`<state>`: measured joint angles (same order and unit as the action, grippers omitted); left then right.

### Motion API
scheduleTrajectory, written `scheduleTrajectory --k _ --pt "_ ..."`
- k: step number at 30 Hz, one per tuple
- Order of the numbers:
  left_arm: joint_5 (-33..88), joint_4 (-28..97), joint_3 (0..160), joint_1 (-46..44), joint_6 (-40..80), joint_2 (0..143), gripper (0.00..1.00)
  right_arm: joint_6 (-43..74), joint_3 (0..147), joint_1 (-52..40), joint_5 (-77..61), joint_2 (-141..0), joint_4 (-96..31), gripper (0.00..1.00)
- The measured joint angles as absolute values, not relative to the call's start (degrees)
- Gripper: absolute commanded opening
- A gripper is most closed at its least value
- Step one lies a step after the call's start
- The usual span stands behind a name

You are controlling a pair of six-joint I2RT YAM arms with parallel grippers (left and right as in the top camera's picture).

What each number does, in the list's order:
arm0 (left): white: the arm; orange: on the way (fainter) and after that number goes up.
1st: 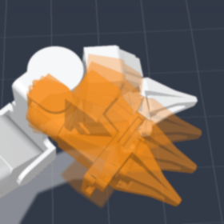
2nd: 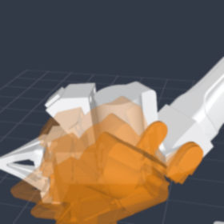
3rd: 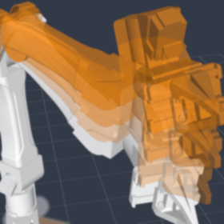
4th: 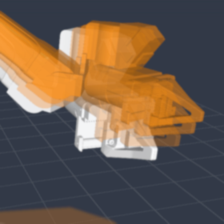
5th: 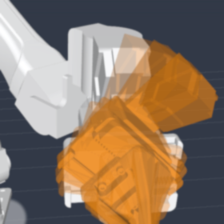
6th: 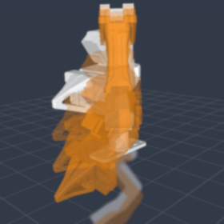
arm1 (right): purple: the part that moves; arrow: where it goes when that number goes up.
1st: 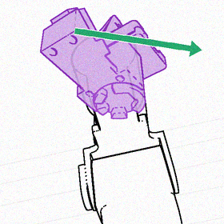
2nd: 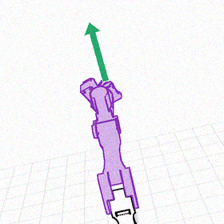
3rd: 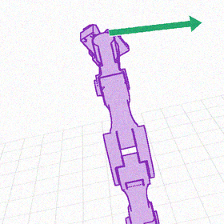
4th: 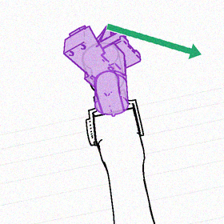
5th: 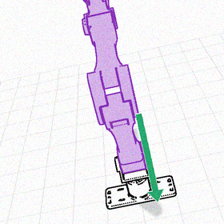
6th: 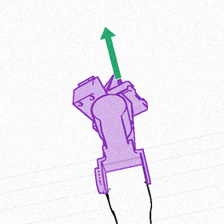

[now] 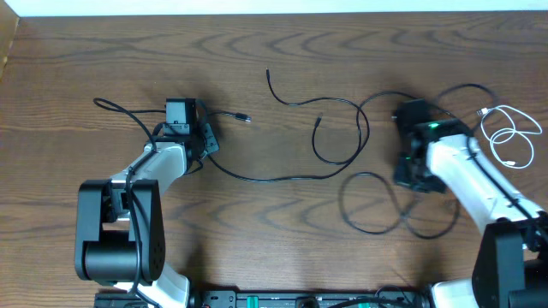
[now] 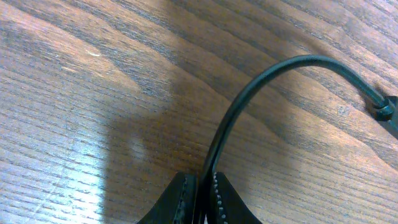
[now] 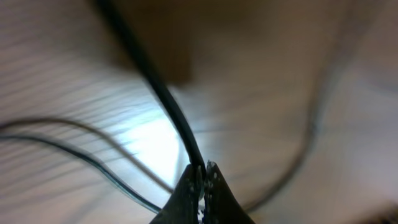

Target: Untangle cables

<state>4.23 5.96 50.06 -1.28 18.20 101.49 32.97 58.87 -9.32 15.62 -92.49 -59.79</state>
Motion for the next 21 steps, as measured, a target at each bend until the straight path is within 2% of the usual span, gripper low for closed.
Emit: scheduleTrajectory --k 4,5,7,8,12,15,21 --pt "4.34 5.93 50.09 -1.28 18.2 101.49 0.13 35.03 64.47 -1.93 19.68 -92.86 -66.13 0.04" --pt "4.36 5.96 50.06 -1.28 18.2 101.49 0.13 35.09 66.41 -0.32 20.03 -92.88 -66.37 0.12" --pt "4.36 5.96 50.09 -1.28 18.2 101.49 0.13 34.54 69.14 1.96 20.12 -92.86 -65.98 0.43" --pt "4.36 5.96 50.09 -1.28 18.2 101.49 0.13 34.26 69.69 2.55 20.12 -92.86 -65.65 0.56" --pt "4.36 5.96 50.09 -1.28 18.2 101.49 0.13 32.73 70.02 3.64 18.85 -92.88 -65.52 0.89" --pt "4.36 5.96 50.09 -1.28 18.2 101.49 0.13 32.27 70.02 3.64 18.24 -92.88 -65.49 0.98" --pt "4.36 5.93 50.09 -1.28 18.2 101.49 0.14 31.66 70.02 3.64 16.56 -92.86 -64.69 0.99"
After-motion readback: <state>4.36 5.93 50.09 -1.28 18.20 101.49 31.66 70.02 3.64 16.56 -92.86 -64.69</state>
